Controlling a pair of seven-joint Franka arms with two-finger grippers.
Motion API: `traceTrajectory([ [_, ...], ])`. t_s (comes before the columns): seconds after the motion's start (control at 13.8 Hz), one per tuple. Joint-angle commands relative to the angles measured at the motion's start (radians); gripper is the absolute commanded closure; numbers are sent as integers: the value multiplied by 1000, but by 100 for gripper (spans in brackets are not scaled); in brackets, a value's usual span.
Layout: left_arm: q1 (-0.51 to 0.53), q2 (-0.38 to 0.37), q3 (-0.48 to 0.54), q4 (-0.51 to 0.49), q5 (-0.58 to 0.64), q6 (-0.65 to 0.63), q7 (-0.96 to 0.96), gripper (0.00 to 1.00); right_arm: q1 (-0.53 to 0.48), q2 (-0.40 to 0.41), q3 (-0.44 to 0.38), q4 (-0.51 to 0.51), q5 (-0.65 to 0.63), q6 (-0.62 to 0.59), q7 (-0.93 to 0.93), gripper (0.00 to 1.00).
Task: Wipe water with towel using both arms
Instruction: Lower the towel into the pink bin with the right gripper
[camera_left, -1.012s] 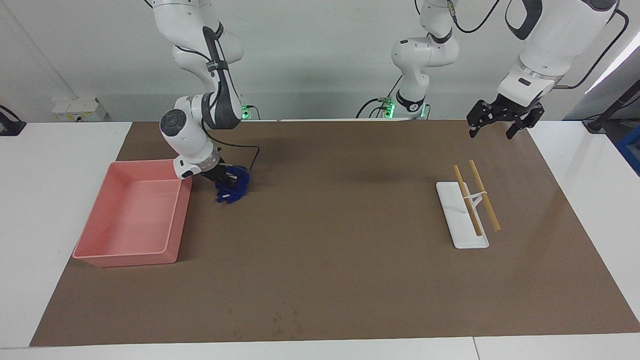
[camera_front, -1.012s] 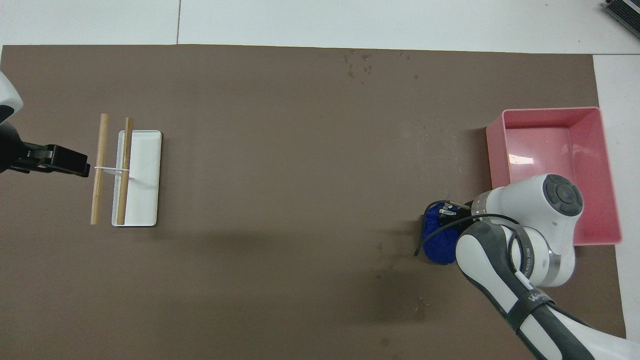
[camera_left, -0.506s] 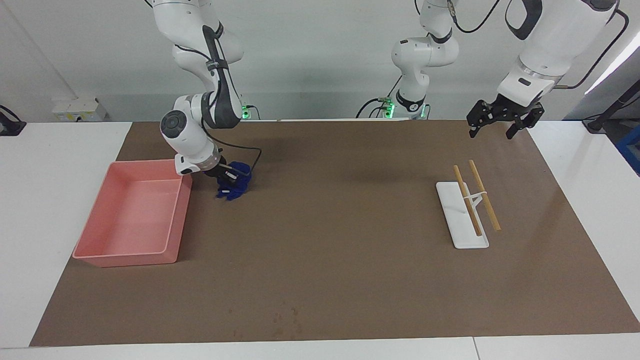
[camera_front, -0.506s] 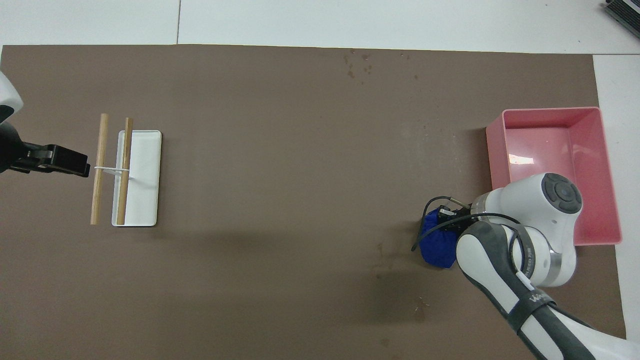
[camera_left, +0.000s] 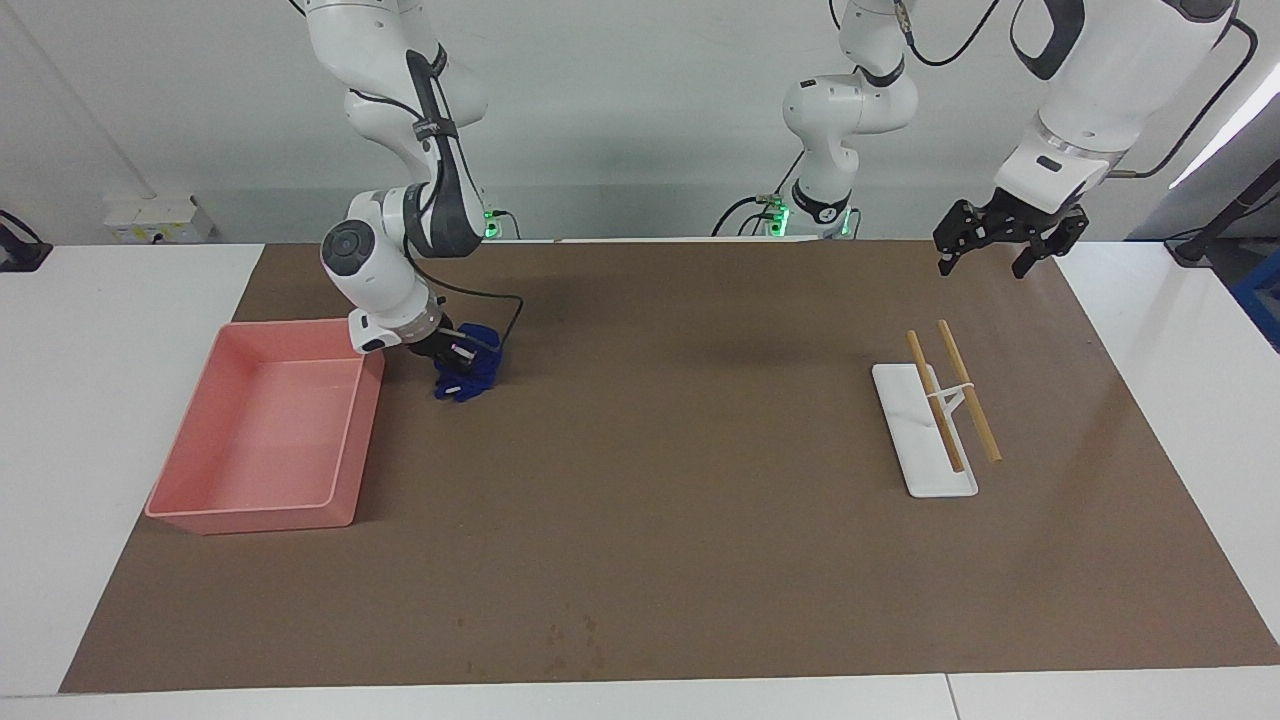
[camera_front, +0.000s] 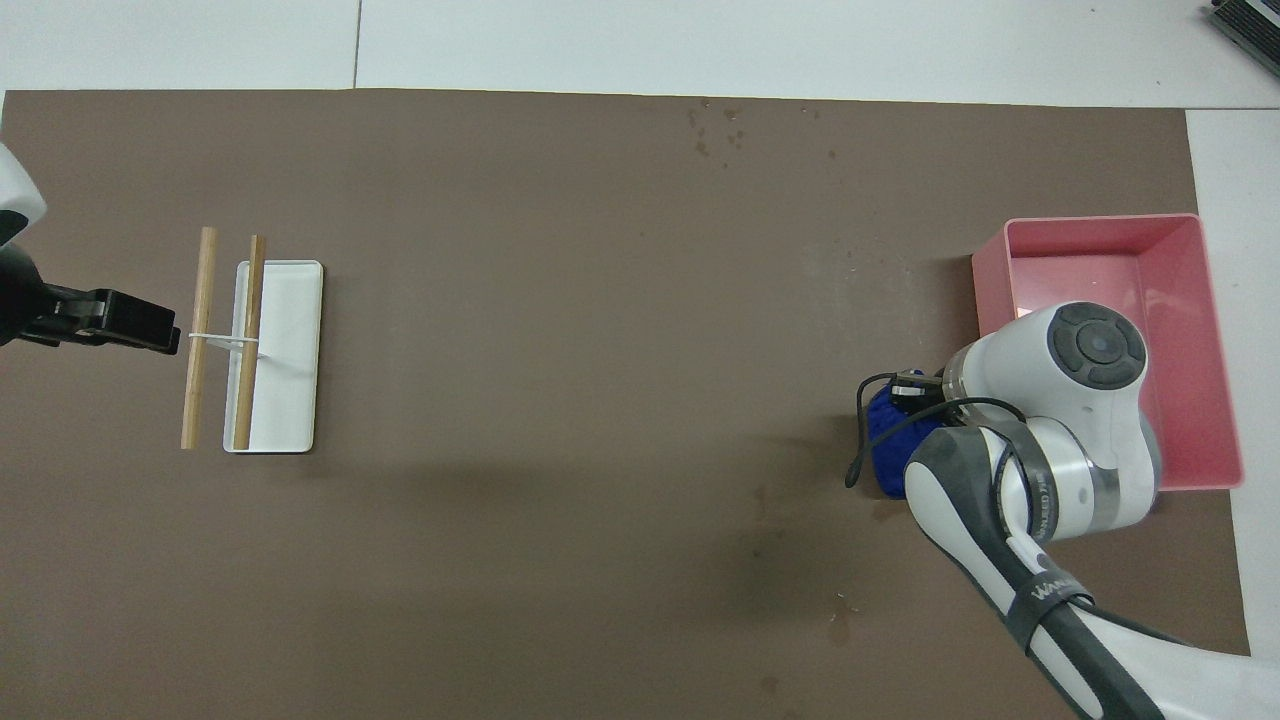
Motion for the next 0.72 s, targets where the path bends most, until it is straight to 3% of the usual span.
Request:
traceTrajectory([
  [0.0, -5, -18, 5, -11, 16, -13, 3, 0, -36, 39, 4, 97, -77, -69, -65, 100],
  [0.36, -5, -18, 5, -11, 16, -13, 3, 0, -39, 55, 1, 393, -74, -469, -111, 100],
  [0.51, -3, -18, 4, -11, 16, -13, 3, 0, -70, 45, 1, 424, -60, -515, -143, 100],
  [0.65, -5, -18, 4, -11, 16, -13, 3, 0, -99, 40, 3, 409, -52, -485, -154, 100],
])
